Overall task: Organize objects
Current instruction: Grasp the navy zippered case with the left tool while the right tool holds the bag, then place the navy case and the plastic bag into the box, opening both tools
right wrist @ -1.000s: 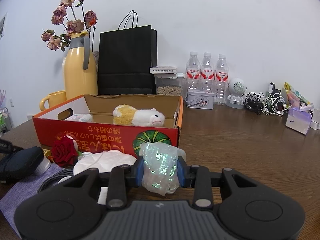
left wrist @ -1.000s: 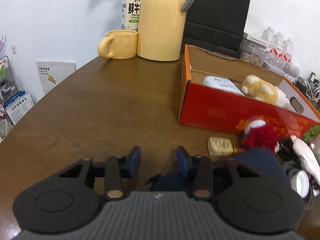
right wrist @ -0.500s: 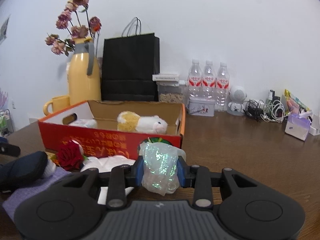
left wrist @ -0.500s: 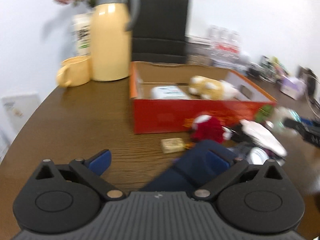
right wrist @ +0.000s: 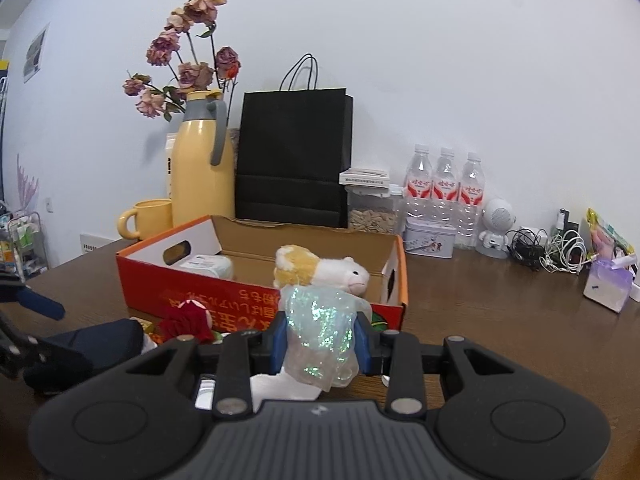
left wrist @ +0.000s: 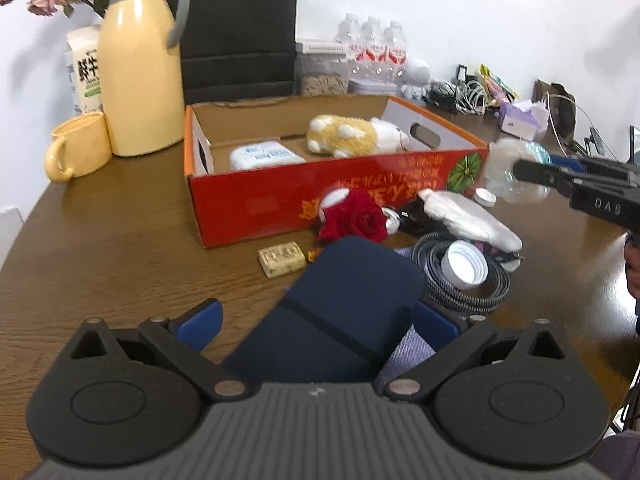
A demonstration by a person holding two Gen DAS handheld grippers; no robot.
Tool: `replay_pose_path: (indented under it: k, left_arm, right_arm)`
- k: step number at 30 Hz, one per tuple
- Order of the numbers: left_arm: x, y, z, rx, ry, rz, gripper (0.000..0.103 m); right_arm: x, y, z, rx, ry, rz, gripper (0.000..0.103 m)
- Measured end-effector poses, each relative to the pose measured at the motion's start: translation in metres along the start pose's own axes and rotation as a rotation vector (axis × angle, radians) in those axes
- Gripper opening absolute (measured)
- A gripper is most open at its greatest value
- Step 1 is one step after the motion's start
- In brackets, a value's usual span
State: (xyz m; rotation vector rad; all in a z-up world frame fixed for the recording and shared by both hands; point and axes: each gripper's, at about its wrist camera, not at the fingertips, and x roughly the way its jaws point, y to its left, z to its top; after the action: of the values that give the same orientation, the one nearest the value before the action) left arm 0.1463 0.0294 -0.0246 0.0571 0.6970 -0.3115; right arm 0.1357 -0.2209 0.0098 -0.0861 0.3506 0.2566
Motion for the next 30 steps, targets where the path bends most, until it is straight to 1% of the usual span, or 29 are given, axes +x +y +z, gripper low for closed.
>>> replay_pose_path:
  k: [7, 11, 18, 21, 22, 23, 24, 26, 30]
  left_arm:
    - [0.016, 0.002, -0.006, -0.015, 0.034, -0.044, 0.103]
    - [0.021, 0.001, -0.007, -0.007, 0.038, -0.043, 0.103]
    - [0.028, 0.0, -0.01, -0.016, 0.023, -0.034, 0.103]
    - [0.026, -0.003, -0.013, -0.005, 0.001, -0.025, 0.096]
    - [0.024, -0.003, -0.013, -0.002, -0.004, -0.02, 0.09]
    - [0.023, -0.004, -0.014, 0.001, -0.009, -0.017, 0.086]
    - [0.021, -0.005, -0.015, 0.001, -0.013, -0.014, 0.084]
    - [0.017, -0.006, -0.016, -0.007, -0.025, 0.0, 0.077]
    - [0.008, -0.006, -0.016, -0.04, -0.049, 0.036, 0.072]
  right_arm:
    - [0.004, 0.004, 0.003, -0.016, 0.02, 0.017, 0.033]
    - [0.007, 0.004, 0.004, -0.016, 0.019, 0.025, 0.033]
    - [0.01, 0.002, -0.001, 0.0, 0.031, 0.036, 0.033]
    - [0.01, 0.002, -0.002, 0.001, 0.034, 0.041, 0.033]
    - [0.01, 0.002, -0.003, 0.001, 0.035, 0.042, 0.033]
    - [0.011, 0.003, -0.003, 0.001, 0.036, 0.042, 0.033]
    - [0.011, 0.003, -0.003, 0.002, 0.037, 0.044, 0.033]
    - [0.01, 0.004, -0.004, 0.003, 0.037, 0.048, 0.033]
    - [0.01, 0.005, -0.004, 0.002, 0.034, 0.054, 0.033]
